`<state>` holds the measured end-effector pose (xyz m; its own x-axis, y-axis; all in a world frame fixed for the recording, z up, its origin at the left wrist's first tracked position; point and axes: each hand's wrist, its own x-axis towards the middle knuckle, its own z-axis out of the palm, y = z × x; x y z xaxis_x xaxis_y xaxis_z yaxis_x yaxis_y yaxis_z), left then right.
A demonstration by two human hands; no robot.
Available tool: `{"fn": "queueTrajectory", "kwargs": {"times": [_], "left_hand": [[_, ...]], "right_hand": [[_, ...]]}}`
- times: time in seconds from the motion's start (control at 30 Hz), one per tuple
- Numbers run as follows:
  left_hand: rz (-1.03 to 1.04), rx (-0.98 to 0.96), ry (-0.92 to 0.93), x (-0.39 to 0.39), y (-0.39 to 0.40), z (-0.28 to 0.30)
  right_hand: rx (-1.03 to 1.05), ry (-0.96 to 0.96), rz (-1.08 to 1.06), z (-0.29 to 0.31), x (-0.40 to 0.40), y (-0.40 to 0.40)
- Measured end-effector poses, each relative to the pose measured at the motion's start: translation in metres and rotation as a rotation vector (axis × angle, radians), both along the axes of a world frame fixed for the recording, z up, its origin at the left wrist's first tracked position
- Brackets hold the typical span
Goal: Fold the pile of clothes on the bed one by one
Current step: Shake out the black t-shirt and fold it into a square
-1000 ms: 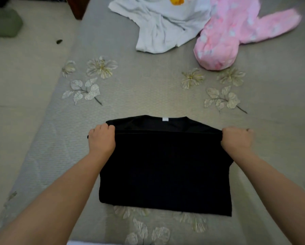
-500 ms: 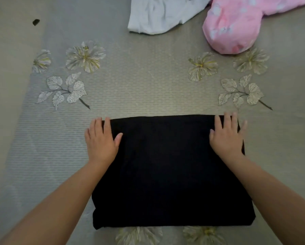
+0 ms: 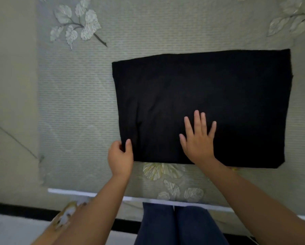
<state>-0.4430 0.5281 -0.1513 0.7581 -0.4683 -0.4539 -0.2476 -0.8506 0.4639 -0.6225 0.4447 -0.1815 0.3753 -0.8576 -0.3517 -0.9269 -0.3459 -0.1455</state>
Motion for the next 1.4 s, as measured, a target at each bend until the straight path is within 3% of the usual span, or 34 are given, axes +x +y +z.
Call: {"fn": "queueTrajectory", "kwargs": {"times": [0.13, 0.2, 0.27, 0.43, 0.53, 0.6, 0.73, 0.87, 1.0, 1.1, 1.27, 1.33, 1.4], "left_hand": [[0.132, -0.11, 0.088, 0.0, 0.009, 0.008], [0.253, -0.151, 0.086, 0.01, 0.009, 0.007], [0.249, -0.142, 0.055, 0.019, 0.01, 0.002], [-0.119, 0.11, -0.09, 0.032, 0.017, -0.015], [-0.319, 0.303, -0.226, 0.031, 0.016, -0.019], [-0.344, 0.358, -0.282, 0.025, 0.016, -0.017], [-0.258, 0.301, -0.348, 0.003, 0.015, -0.007], [-0.493, 0.132, -0.354, -0.036, -0.01, -0.002], [-0.939, 0.106, -0.224, -0.084, -0.039, -0.003], [-1.205, 0.238, -0.198, -0.109, -0.055, -0.013], [-1.349, 0.516, -0.315, -0.125, -0.071, -0.011], [-1.398, 0.492, -0.4, -0.132, -0.086, -0.001], [-1.492, 0.348, -0.46, -0.145, -0.114, 0.008]], "right_hand": [[0.044, -0.038, -0.039, 0.001, 0.003, 0.004], [0.03, -0.032, -0.008, 0.001, -0.002, 0.003], [-0.008, -0.032, 0.037, 0.0, -0.008, 0.001], [-0.038, -0.022, 0.088, -0.003, -0.027, -0.007], [-0.058, -0.023, 0.001, -0.004, -0.054, -0.013], [-0.072, -0.007, -0.123, -0.001, -0.077, -0.016], [-0.12, 0.016, -0.534, 0.01, -0.126, -0.021], [-0.08, 0.04, -0.838, 0.022, -0.166, -0.017], [0.03, -0.097, -0.898, 0.019, -0.184, 0.003], [-0.028, -0.161, -0.933, 0.012, -0.193, 0.01], [0.022, -0.063, -0.901, 0.0, -0.206, 0.012], [0.0, -0.096, -0.938, 0.001, -0.203, 0.015], [-0.059, -0.147, -1.002, 0.003, -0.197, 0.02]]}}
